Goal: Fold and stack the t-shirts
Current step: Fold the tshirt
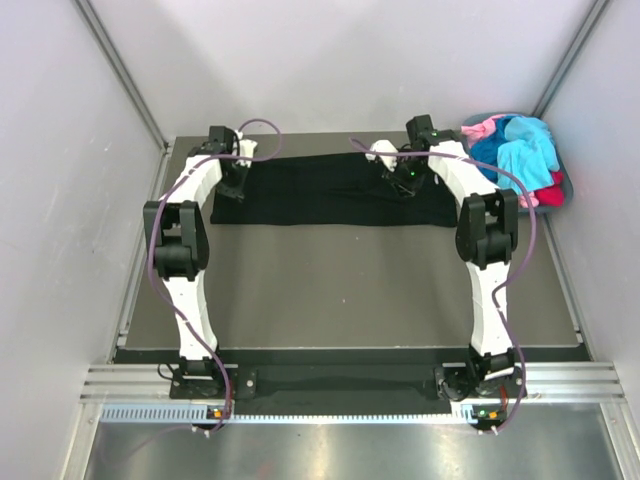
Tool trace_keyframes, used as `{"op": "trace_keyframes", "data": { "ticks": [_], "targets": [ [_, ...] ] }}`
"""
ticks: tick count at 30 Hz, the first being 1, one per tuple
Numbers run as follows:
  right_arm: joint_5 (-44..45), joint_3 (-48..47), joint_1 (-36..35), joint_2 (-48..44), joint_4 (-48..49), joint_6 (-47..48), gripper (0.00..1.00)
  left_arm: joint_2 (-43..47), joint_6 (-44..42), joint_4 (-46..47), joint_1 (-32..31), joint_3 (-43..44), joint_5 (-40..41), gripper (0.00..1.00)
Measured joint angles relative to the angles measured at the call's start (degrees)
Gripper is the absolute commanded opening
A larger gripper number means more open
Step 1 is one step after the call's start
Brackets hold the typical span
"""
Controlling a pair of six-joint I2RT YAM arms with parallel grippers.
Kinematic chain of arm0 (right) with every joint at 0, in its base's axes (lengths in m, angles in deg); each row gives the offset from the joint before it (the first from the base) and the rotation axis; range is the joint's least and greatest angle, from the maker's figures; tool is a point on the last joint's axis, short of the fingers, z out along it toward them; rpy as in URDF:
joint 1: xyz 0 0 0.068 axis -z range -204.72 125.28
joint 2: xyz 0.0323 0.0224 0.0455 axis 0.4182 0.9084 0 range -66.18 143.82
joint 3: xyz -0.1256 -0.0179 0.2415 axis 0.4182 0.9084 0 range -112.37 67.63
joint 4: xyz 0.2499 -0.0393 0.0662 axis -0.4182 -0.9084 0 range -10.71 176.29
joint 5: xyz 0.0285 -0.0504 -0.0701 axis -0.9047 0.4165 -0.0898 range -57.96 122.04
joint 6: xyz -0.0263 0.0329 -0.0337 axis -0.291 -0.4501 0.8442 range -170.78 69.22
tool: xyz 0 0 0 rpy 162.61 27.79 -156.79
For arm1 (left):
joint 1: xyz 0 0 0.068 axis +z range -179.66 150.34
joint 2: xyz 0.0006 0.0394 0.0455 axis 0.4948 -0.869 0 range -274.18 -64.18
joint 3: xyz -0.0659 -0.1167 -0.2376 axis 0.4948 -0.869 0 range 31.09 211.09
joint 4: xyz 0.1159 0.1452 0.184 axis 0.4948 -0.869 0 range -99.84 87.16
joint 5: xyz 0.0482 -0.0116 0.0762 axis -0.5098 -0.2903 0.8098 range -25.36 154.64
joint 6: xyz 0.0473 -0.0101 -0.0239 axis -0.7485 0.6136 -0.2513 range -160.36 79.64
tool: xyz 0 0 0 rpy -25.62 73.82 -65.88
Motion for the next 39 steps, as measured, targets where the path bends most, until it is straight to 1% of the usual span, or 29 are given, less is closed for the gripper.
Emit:
{"op": "trace_keyframes", "data": {
  "ticks": [5, 23, 29, 30, 32, 39],
  "targets": [
    [0.5, -1.2, 0.0, 2.5, -0.1, 0.0, 0.26, 0.0, 0.4, 0.0, 0.1, -0.7, 0.3, 0.17],
    [0.4, -0.3, -0.1, 2.8, 0.0, 0.0, 0.26, -0.5, 0.6, 0.0, 0.1, -1.6, 1.3, 0.17],
    [0.5, -0.3, -0.1, 2.8, 0.0, 0.0, 0.21, -1.1, 0.6, 0.0, 0.1, -1.6, 1.7, 0.17],
    [0.5, -0.3, -0.1, 2.8, 0.0, -0.1, 0.18, -1.1, 0.6, 0.0, 0.1, -1.6, 1.7, 0.17],
    [0.6, -0.3, -0.1, 2.8, 0.0, -0.1, 0.18, -1.3, 0.6, 0.0, 0.1, -1.6, 1.7, 0.17],
    [0.9, -0.3, -0.1, 2.8, -0.3, -0.2, 0.24, -1.5, 0.6, 0.0, 0.1, -1.6, 1.8, 0.17]
  ]
}}
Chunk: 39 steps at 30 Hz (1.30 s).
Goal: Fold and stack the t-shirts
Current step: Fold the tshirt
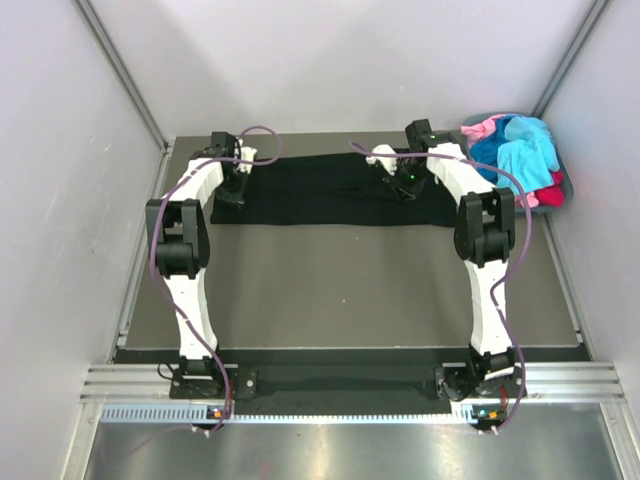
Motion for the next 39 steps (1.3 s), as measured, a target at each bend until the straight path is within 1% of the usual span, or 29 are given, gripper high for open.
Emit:
{"op": "trace_keyframes", "data": {
  "ticks": [2, 4, 5, 7, 8, 9, 19, 28, 29, 30, 31, 32, 33, 36, 39],
  "targets": [
    [0.0, 0.0, 0.0, 0.0, 0.0, 0.0, 0.25, 0.0, 0.0, 0.0, 0.0, 0.0, 0.0, 0.17],
    [0.0, 0.0, 0.0, 0.0, -0.2, 0.0, 0.23, 0.0, 0.0, 0.0, 0.0, 0.0, 0.2, 0.17],
    [0.0, 0.0, 0.0, 0.0, -0.2, 0.0, 0.17, 0.0, 0.0, 0.0, 0.0, 0.0, 0.2, 0.17],
    [0.1, 0.0, 0.0, 0.2, -0.1, 0.0, 0.09, 0.0, 0.0, 0.0, 0.0, 0.0, 0.4, 0.17],
    [0.3, 0.0, -0.1, 0.4, -0.1, -0.3, 0.03, 0.0, 0.0, 0.0, 0.0, 0.0, 0.4, 0.17],
    [0.6, 0.0, -0.1, 0.7, -0.1, -0.4, 0.00, 0.0, 0.0, 0.0, 0.0, 0.0, 0.4, 0.17],
    [3.0, 0.0, -0.5, 1.7, 1.6, -1.4, 0.00, 0.0, 0.2, 0.0, 0.0, 0.0, 0.4, 0.17],
    [6.6, -0.7, -2.4, 0.7, 7.8, -1.0, 0.00, 0.0, 0.5, 0.0, 0.0, 0.0, 0.3, 0.17],
    [6.9, -1.2, -2.7, 0.7, 8.2, -1.0, 0.01, 0.0, 0.5, 0.0, 0.0, 0.0, 0.3, 0.17],
    [7.1, -1.7, -2.9, 0.7, 8.3, -0.9, 0.05, 0.0, 0.5, 0.0, 0.0, 0.0, 0.4, 0.17],
    [7.5, -2.3, -3.2, 0.7, 8.6, -1.0, 0.11, 0.0, 0.5, 0.0, 0.0, -0.1, 0.4, 0.17],
    [7.8, -2.8, -3.4, 0.7, 8.8, -1.0, 0.20, 0.0, 0.5, 0.0, 0.0, -0.1, 0.4, 0.17],
    [8.1, -3.2, -3.5, 0.7, 9.3, -1.0, 0.23, 0.0, 0.5, 0.1, 0.0, -0.3, 0.4, 0.18],
    [8.8, -2.0, -3.7, -0.1, 10.2, -0.2, 0.25, 0.0, 0.5, 0.2, 0.0, -0.9, 0.4, 0.19],
    [9.1, 2.3, -3.4, -2.1, 10.1, 0.8, 0.25, 0.0, 0.5, 0.2, 0.0, -1.3, 0.4, 0.19]
  ]
}}
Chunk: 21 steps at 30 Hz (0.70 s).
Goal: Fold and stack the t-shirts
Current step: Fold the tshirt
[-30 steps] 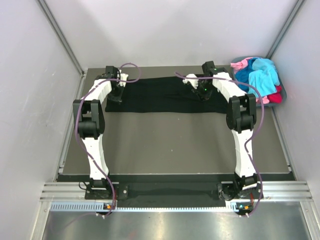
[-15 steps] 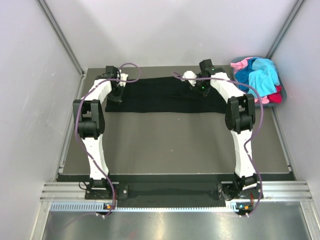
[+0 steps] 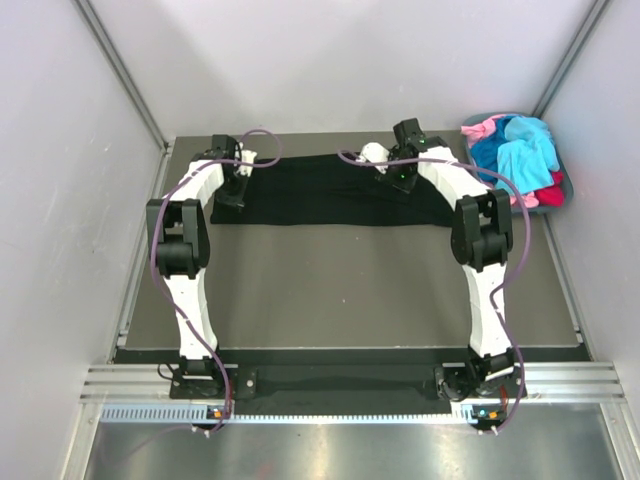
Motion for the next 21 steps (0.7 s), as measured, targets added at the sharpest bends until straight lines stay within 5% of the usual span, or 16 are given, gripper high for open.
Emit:
{"op": "trace_keyframes", "data": {
  "ticks": [21],
  "targets": [
    [-0.9, 4.4, 1.3, -1.3, -2.9, 0.7, 0.26, -0.2, 0.2, 0.1, 0.0, 1.1, 0.2, 0.19]
  ]
}}
